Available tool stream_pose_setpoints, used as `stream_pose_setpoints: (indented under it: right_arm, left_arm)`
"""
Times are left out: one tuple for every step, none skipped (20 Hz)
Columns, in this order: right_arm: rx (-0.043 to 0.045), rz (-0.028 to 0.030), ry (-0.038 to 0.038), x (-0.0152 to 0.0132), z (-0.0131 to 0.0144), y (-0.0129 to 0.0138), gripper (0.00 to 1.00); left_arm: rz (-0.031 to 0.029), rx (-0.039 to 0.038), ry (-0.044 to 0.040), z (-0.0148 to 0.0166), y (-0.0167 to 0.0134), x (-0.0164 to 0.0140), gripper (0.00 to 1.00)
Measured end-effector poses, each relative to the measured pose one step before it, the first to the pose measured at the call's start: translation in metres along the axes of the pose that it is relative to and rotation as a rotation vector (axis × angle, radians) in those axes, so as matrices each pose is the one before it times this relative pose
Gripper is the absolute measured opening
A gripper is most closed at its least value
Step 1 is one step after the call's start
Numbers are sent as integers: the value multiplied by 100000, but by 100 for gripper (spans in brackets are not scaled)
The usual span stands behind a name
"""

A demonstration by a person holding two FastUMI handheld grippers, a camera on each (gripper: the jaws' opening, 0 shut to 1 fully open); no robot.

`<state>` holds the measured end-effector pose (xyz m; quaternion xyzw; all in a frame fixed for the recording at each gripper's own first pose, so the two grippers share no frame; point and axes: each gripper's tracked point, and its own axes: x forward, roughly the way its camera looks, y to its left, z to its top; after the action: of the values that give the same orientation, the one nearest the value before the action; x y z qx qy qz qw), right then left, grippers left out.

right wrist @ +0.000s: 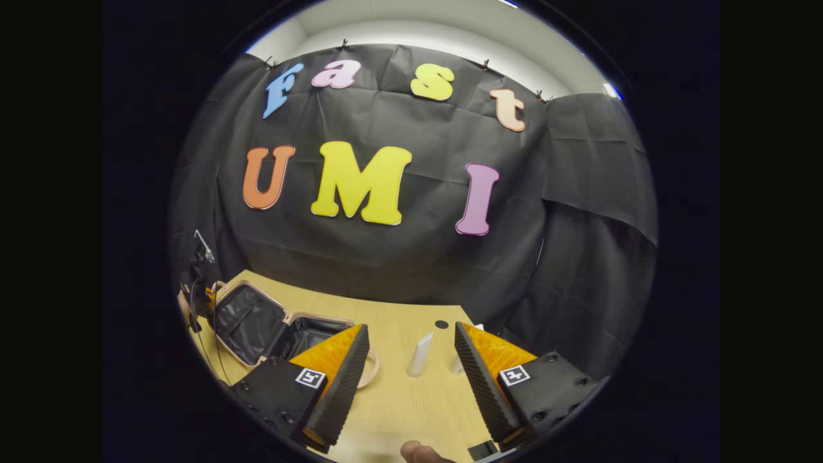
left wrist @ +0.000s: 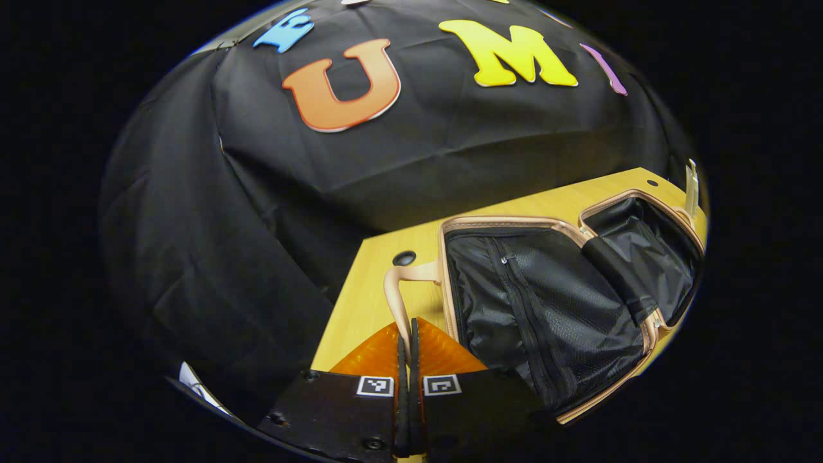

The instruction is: First open the suitcase, pack the skin care products into it, and then close the suitcase.

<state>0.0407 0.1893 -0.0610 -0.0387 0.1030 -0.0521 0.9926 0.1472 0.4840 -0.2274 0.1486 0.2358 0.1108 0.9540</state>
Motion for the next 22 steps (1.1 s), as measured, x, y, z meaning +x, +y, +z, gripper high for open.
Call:
stream_pose_setpoints:
  right_arm:
    - [-851,664,996,90,-417,163,80]
    - [-728,547,907,32,-211,251,80]
    - [-603,528,804,95,-345,11,80]
    - [-685,-288,395,76,-69,-32,80]
    - [-37,242,277,170,-120,-89,80]
    - [587,617,58,64,12,163,79]
    - [670,266,0,163,-138,-163,80]
    - [712,195,327,97,-131,-119,80]
    - [734,-128,542,244,-273,-349,80]
    - [923,-126,689,131,-253,-340,80]
    - [780,-258,489,246,-301,-446,80]
    - [275,-241,-27,38,-135,-563,80]
    - [-556,69,-458,209,-175,-549,80]
    - [-1713,321,-1187,165,-114,-583,80]
    - [-3498,553,-1629,262,-192,-610,80]
    - [-4085,968,-1569,149,-144,-563,79]
    - [-2940,1635,-1038,359,-320,-579,80]
    - [-762,1832,-447,205,-273,-532,79]
    - [767,2227,-296,301,-422,-565,79]
    - [800,1609,-139,220,-342,-620,79]
    - [70,936,329,546,-535,-864,80]
    - [-509,879,293,424,-382,-802,80]
  left_arm:
    - [-609,-1313,1248,-638,-40,454,3]
    - [-808,-1978,1471,-662,-141,529,3]
    - [-1129,-1203,1333,-492,-255,380,3]
    - [-1126,-1059,1324,-647,-68,347,3]
    - [-1081,-1103,1618,-622,-104,151,3]
    - [-736,-563,2274,-740,-83,90,4]
    - [-1340,-1185,1679,-666,-223,-7,10]
    - [-659,-2104,151,-98,139,3,12]
    - [90,-1547,-1450,278,41,5,13]
    - [1663,-281,1093,-415,281,76,13]
    - [1389,-96,287,-7,220,-163,23]
    - [2286,573,494,99,556,-335,28]
    - [356,-738,-1133,349,242,-677,35]
    - [233,-114,-995,406,-95,-461,52]
    - [1005,843,-258,250,-34,-721,62]
    - [762,385,231,257,-269,-664,72]
    - [304,-556,393,317,-530,-631,85]
    - [-284,-758,313,421,-886,-851,88]
    - [-643,-321,-116,486,-1319,-863,97]
    - [-469,81,-933,582,-1448,-754,92]
    - [-788,-691,-1120,707,-1754,-858,94]
    - [-1103,-996,-1260,581,-1869,-854,94]
